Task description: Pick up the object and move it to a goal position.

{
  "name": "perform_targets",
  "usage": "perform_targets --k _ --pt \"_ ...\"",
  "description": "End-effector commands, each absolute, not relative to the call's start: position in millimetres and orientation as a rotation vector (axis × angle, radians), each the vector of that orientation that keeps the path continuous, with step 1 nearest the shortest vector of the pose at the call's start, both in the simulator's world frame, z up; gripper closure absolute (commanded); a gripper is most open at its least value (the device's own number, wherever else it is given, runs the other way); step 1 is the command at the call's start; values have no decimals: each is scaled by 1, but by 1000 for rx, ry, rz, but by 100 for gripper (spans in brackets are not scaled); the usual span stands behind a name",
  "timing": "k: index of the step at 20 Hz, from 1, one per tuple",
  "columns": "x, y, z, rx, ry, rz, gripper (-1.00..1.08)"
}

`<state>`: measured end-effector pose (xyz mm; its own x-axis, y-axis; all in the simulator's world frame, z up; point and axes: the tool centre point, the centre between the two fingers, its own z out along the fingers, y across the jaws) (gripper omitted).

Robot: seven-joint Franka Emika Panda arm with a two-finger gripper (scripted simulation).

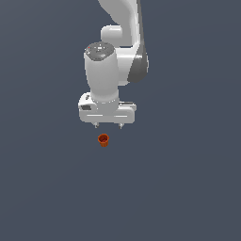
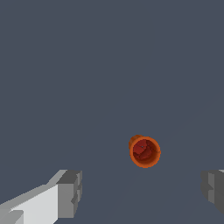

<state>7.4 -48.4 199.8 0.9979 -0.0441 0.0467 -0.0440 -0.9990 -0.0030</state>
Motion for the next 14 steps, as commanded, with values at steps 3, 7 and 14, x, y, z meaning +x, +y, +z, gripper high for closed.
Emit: perform_targets --k 3,7,14 --pt "6 -51 190 -3136 99 -65 -92" --pt "3 -59 166 -3132 174 -50 -92" --pt "-9 -80 109 -3118 363 -13 -92"
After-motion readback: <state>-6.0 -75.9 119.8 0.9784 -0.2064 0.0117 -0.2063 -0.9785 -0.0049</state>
